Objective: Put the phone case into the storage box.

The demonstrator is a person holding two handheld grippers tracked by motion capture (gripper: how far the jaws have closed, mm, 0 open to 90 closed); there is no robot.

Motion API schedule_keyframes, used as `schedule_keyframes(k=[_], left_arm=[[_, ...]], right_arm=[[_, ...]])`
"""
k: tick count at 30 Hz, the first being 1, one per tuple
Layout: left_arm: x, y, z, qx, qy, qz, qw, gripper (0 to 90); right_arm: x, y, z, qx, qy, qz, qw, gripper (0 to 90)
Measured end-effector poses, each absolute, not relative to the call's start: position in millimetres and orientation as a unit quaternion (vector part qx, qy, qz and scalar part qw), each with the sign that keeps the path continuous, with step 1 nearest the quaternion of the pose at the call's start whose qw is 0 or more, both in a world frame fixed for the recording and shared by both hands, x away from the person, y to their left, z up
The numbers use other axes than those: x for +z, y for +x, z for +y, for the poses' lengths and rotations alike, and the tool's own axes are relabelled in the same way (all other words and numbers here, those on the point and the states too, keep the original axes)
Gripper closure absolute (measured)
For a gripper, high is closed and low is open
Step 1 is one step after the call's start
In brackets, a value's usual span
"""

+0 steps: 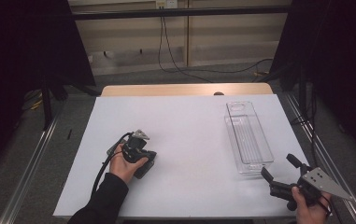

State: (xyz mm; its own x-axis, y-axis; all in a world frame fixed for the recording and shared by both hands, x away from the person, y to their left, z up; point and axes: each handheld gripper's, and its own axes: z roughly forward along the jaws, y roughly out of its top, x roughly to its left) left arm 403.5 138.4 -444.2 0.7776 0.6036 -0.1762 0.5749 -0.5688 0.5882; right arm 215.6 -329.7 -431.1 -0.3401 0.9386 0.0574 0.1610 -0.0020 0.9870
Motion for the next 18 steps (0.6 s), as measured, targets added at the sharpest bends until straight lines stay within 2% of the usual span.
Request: schedule_keyframes(k=[18], left_arm=[[-446.2,392.0,144.9,0.015,0.878,0.341,0.336,90.0]], right_arm=[[-430.9,215.4,-329.7,0.547,0.451,0.609,0.356,0.0]])
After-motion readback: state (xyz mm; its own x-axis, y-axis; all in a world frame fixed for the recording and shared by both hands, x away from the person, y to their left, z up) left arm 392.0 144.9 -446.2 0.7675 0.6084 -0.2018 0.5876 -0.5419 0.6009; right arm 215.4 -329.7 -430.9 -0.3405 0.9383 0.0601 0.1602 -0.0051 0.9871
